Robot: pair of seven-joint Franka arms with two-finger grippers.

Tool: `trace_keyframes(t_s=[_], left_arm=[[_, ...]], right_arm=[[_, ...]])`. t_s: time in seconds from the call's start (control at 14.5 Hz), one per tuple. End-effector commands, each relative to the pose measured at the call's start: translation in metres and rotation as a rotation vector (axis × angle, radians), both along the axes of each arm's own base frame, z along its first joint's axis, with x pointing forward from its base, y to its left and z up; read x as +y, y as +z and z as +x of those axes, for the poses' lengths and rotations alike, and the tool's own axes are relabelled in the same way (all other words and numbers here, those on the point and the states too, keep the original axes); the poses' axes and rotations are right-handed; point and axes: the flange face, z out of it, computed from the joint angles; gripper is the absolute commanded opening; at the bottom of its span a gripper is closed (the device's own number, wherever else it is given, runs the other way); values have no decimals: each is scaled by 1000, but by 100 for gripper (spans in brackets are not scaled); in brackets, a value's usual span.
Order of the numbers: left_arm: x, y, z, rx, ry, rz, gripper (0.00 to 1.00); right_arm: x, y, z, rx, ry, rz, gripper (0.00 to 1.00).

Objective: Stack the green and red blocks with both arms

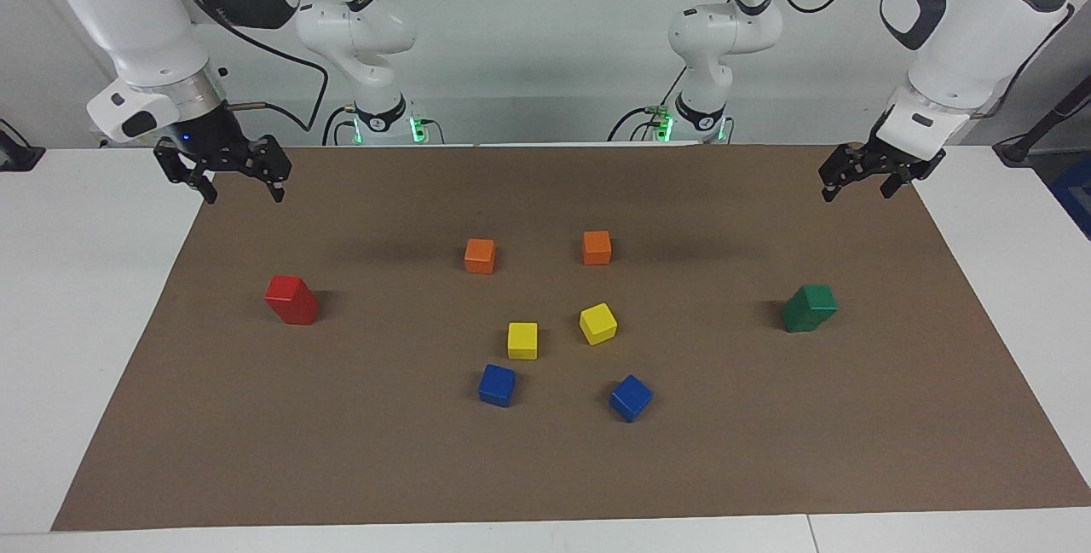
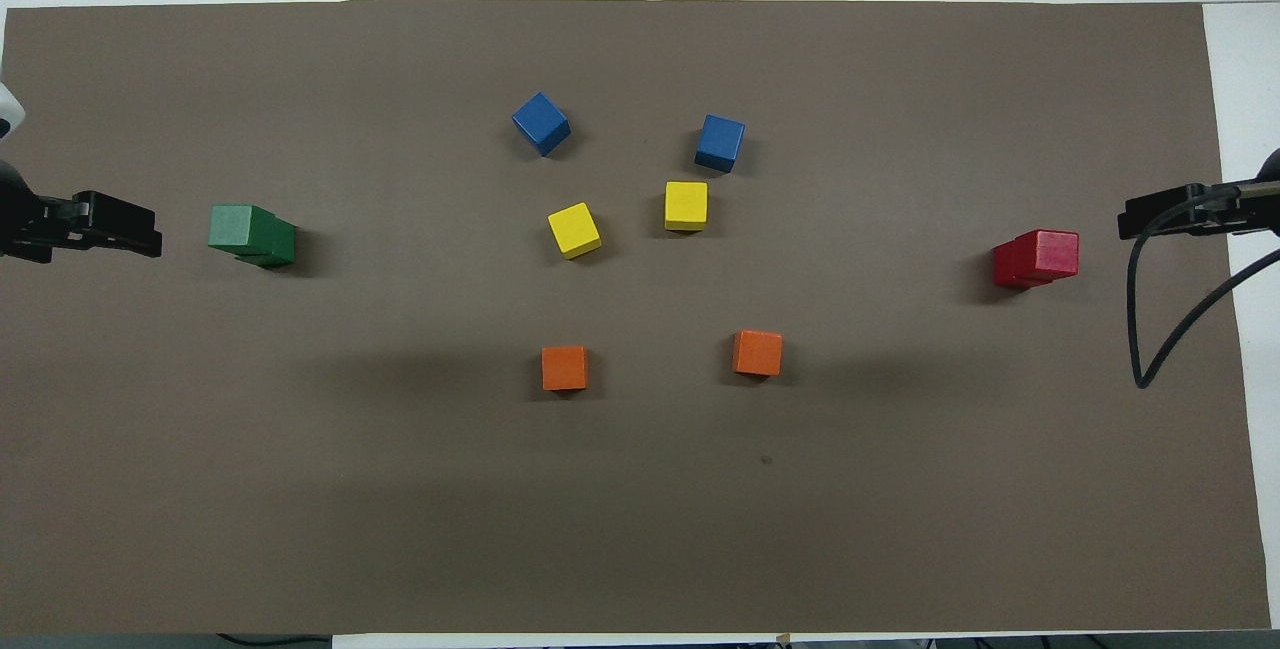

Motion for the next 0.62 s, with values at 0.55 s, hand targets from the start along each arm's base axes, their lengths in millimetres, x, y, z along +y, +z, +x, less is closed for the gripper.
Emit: trace_keyframes(t_s=[0.55], left_arm=[[2, 5, -1, -18, 11, 18, 100]], right_arm=[[-12, 21, 10, 29, 49, -7, 100]])
